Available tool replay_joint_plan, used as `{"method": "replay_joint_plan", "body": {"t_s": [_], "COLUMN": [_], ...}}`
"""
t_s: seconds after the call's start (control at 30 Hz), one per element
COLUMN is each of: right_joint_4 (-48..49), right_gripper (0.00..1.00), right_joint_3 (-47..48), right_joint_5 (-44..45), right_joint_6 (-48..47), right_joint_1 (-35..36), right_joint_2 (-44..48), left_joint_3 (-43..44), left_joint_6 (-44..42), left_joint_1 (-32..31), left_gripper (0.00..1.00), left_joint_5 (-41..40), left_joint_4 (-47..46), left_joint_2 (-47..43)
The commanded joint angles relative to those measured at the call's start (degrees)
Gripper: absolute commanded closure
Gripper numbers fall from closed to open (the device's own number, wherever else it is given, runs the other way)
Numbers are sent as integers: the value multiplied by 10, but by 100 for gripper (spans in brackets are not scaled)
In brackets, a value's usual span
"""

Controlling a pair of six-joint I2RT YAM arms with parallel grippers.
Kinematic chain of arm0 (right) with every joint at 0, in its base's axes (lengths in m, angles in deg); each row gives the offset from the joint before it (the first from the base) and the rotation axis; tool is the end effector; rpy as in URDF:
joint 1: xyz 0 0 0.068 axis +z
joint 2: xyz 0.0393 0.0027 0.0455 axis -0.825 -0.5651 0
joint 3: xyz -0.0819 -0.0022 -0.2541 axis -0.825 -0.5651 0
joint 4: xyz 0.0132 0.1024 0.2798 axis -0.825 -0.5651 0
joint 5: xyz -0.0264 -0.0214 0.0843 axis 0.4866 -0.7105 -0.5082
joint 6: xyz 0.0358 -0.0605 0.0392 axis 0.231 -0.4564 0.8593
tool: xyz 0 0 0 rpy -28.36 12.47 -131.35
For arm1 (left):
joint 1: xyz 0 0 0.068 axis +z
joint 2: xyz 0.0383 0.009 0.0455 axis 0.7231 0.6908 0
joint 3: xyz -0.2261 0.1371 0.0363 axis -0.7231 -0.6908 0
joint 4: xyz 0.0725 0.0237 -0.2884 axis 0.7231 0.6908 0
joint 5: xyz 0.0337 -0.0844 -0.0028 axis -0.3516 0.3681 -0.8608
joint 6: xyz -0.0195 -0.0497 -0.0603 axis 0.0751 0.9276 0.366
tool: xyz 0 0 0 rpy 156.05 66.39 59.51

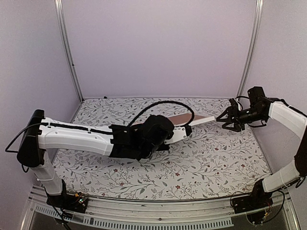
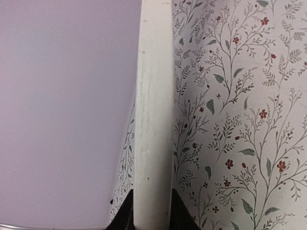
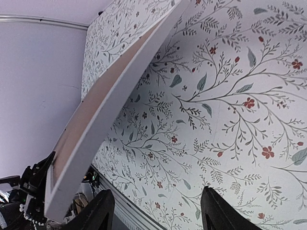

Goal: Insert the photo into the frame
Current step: Turn over the photo frame.

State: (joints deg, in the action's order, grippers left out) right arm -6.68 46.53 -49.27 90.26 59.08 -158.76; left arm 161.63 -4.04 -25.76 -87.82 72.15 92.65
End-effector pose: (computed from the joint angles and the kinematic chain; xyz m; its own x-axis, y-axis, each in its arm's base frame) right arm 0.3163 0.0690 0.2261 -0.9438 0.1681 -0.2845 -0.1068 0.6596 0.7440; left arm 0.1851 -0.4156 0.2251 0.1651 0.8826 -0.4402 0.5117 0.3049 0.8033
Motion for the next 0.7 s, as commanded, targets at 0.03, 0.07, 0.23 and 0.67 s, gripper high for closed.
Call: {"method": "replay_joint_plan", "body": {"t_s": [0.03, 0.07, 0.23, 0.67], "right_joint_4": [-59, -61, -61, -33], "right_gripper": [35, 35, 35, 35], "right_joint_3": [62, 67, 67, 30], "right_joint_5": [18, 18, 15, 1], "right_joint_6": [-44, -46, -48, -44], "right_joint_1": [-45, -53, -61, -64], "right_joint_2": [22, 22, 26, 29], "left_joint_3": [160, 191, 320, 447], "left_joint_6": [81, 98, 160, 443], "left_joint_1": [50, 60, 103, 300], "left_gripper": [100, 100, 100, 100], "left_joint_5": [38, 54, 116, 422], "left_joint_4": [84, 114, 215, 270], "left_joint_2": [-40, -37, -27, -56]}}
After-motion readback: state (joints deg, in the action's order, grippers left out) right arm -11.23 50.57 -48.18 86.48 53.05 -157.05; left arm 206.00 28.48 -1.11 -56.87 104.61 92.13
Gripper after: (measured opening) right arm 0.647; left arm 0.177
